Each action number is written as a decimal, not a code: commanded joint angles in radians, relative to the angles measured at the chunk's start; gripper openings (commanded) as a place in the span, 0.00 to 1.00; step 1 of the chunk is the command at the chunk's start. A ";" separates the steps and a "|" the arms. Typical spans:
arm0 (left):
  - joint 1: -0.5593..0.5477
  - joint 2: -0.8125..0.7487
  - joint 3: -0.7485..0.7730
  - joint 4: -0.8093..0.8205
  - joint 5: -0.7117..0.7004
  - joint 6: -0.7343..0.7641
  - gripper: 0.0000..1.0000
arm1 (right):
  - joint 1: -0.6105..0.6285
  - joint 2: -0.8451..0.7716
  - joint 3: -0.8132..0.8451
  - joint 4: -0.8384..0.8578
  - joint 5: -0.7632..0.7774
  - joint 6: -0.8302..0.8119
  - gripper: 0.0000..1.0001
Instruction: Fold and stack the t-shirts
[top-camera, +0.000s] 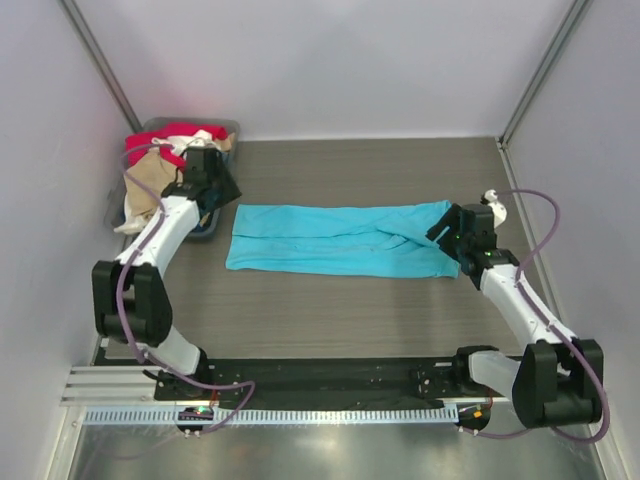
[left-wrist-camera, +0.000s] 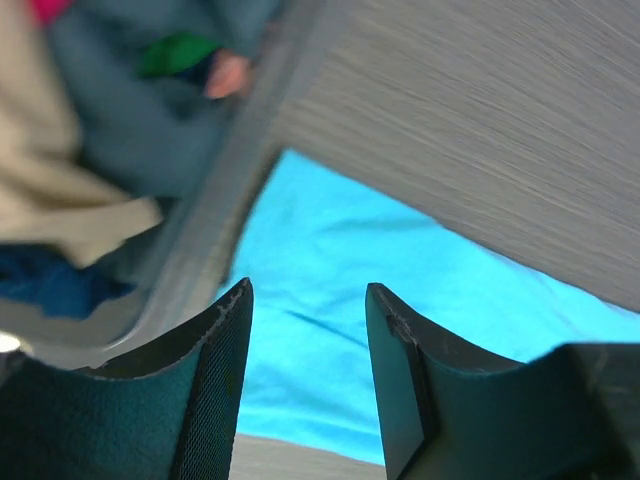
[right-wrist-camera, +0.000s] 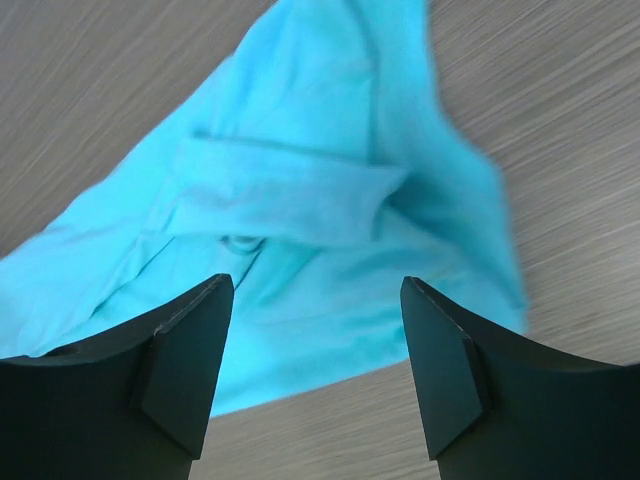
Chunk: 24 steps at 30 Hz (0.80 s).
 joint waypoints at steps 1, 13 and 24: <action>-0.089 0.152 0.111 0.012 0.012 0.070 0.50 | 0.091 0.077 0.046 0.007 -0.063 0.143 0.74; -0.175 0.462 0.262 -0.091 0.077 0.035 0.46 | 0.125 0.505 0.217 -0.004 -0.046 0.162 0.76; -0.252 0.246 -0.190 -0.070 0.179 -0.129 0.43 | 0.085 1.097 0.790 -0.159 -0.184 0.042 0.72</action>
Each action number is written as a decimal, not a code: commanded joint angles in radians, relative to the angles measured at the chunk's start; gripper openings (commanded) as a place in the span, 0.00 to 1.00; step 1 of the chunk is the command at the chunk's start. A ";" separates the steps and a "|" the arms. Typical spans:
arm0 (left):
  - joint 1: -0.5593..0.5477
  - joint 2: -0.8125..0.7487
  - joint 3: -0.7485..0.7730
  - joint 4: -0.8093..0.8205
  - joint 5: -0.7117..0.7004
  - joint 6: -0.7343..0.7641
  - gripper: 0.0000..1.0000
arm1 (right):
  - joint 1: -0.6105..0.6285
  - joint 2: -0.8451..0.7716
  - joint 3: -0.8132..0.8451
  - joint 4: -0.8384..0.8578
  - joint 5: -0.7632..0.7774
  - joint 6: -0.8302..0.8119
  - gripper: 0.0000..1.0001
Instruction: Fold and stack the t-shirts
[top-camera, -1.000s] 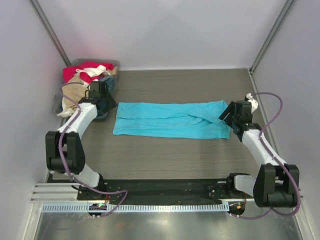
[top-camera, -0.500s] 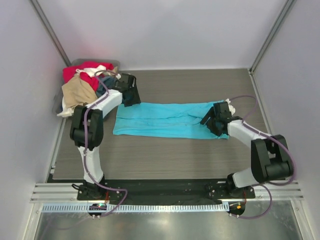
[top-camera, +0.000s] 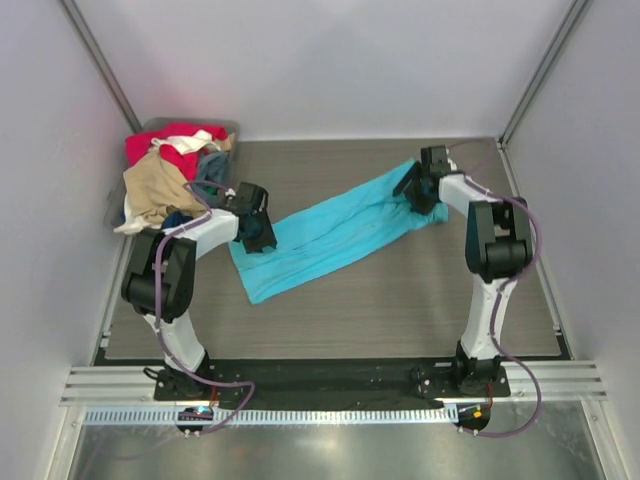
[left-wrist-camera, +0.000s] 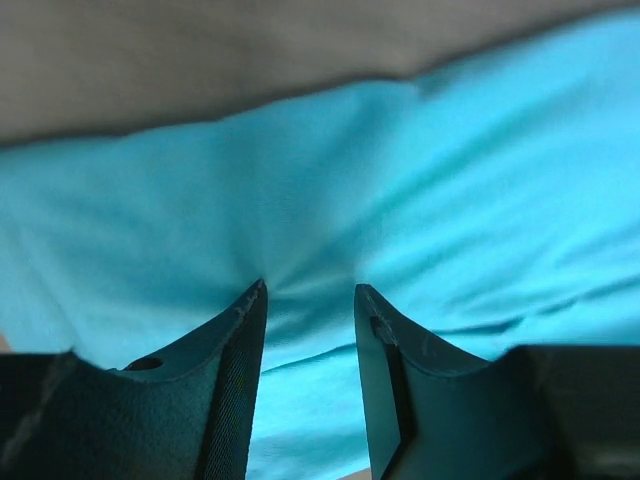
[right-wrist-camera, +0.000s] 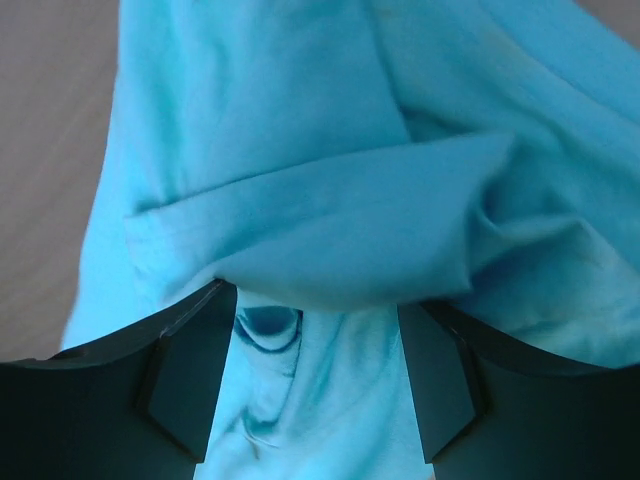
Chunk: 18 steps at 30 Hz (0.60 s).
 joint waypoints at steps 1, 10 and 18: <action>-0.072 -0.069 -0.186 -0.037 0.091 -0.096 0.42 | 0.023 0.243 0.211 -0.100 -0.069 -0.070 0.72; -0.544 -0.241 -0.576 0.320 0.261 -0.506 0.41 | 0.126 0.643 0.841 -0.247 -0.321 -0.204 0.71; -0.706 -0.249 -0.573 0.362 0.204 -0.601 0.40 | 0.157 0.687 0.969 -0.249 -0.379 -0.307 0.79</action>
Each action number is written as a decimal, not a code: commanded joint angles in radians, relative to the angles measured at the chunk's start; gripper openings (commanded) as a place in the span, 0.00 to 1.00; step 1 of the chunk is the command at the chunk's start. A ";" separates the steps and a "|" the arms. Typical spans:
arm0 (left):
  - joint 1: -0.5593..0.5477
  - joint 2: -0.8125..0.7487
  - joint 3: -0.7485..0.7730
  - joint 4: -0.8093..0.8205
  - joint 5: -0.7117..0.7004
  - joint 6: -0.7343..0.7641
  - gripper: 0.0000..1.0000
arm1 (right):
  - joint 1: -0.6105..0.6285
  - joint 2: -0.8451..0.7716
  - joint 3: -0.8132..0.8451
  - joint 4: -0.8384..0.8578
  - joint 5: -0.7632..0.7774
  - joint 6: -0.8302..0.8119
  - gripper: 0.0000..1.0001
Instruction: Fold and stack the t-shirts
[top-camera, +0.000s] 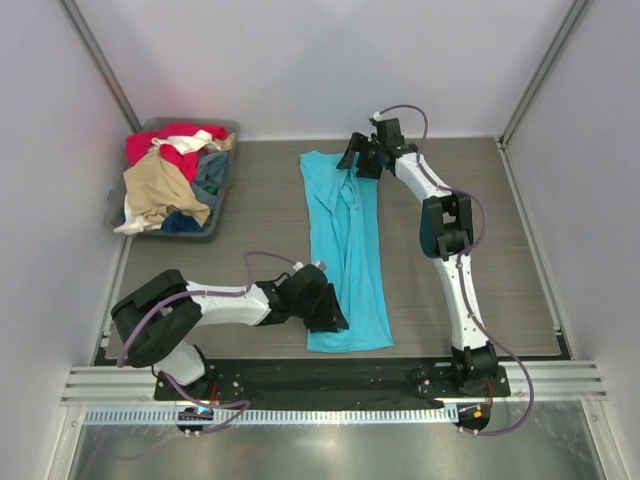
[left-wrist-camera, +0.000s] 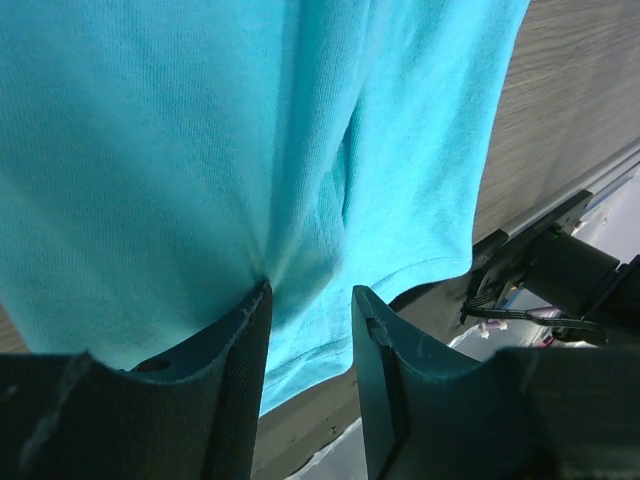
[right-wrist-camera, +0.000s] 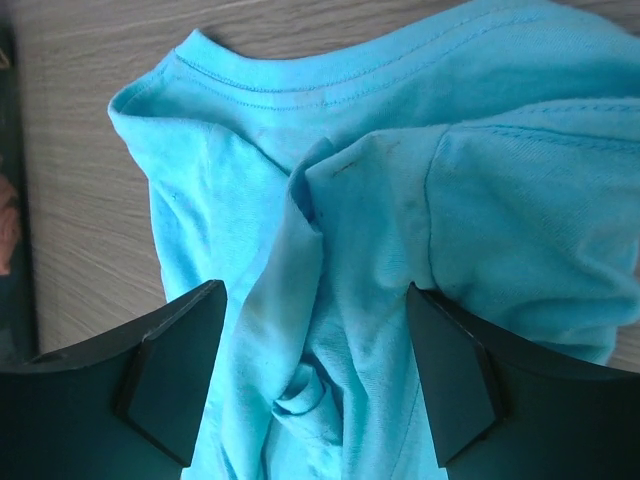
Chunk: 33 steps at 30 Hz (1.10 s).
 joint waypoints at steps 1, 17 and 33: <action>-0.025 0.043 -0.046 -0.099 -0.001 -0.051 0.40 | 0.012 0.056 -0.019 -0.131 0.017 -0.070 0.80; -0.024 -0.238 0.492 -0.862 -0.488 0.311 0.65 | 0.009 -0.155 0.047 -0.121 -0.042 -0.055 1.00; 0.013 -0.689 -0.022 -0.581 -0.292 0.129 0.65 | 0.130 -1.332 -1.272 -0.159 0.481 0.173 1.00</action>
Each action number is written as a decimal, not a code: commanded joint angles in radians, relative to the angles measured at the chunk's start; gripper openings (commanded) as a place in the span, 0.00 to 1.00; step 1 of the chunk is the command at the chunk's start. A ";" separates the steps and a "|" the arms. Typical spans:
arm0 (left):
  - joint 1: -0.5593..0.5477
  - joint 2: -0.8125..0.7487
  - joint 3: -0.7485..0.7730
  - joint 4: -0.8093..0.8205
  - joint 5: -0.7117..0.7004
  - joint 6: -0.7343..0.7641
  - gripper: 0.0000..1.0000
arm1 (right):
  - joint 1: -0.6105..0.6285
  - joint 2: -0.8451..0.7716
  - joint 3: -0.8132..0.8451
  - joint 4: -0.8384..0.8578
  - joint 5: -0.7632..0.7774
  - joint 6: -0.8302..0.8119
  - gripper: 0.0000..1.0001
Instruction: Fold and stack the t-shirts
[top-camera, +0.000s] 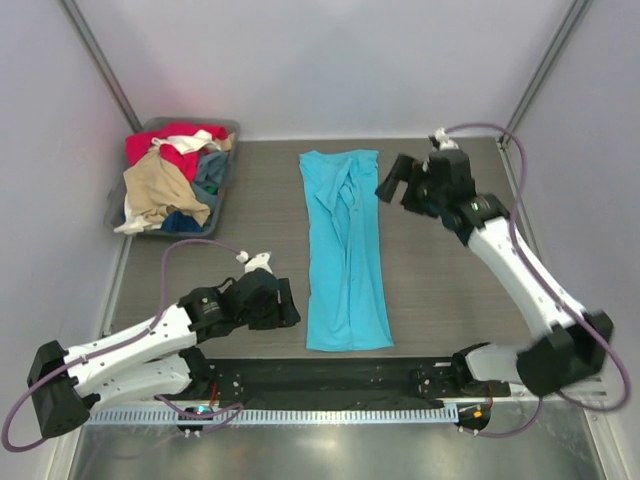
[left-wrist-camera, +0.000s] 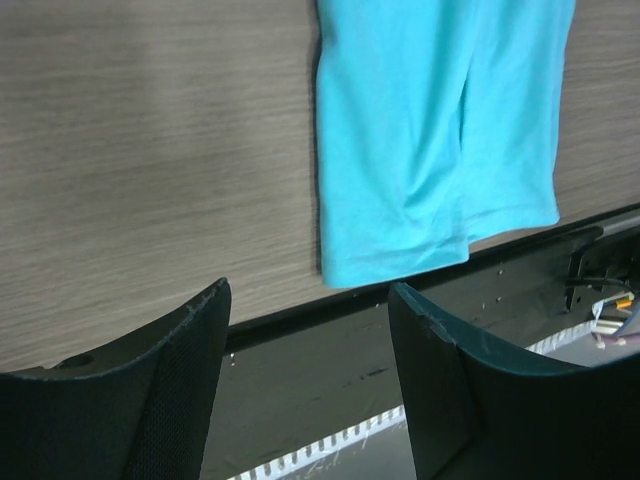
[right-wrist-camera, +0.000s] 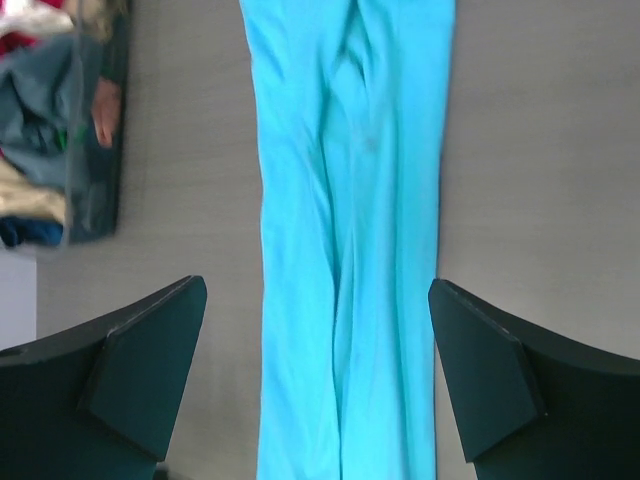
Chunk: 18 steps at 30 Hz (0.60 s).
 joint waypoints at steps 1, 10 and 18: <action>0.001 -0.079 -0.067 0.112 0.062 -0.070 0.65 | 0.083 -0.234 -0.337 -0.070 0.182 0.166 1.00; -0.022 -0.084 -0.265 0.261 0.101 -0.151 0.61 | 0.392 -0.740 -0.853 -0.275 0.296 0.588 0.95; -0.111 -0.069 -0.388 0.376 0.042 -0.295 0.60 | 0.527 -0.784 -1.007 -0.220 0.273 0.696 0.93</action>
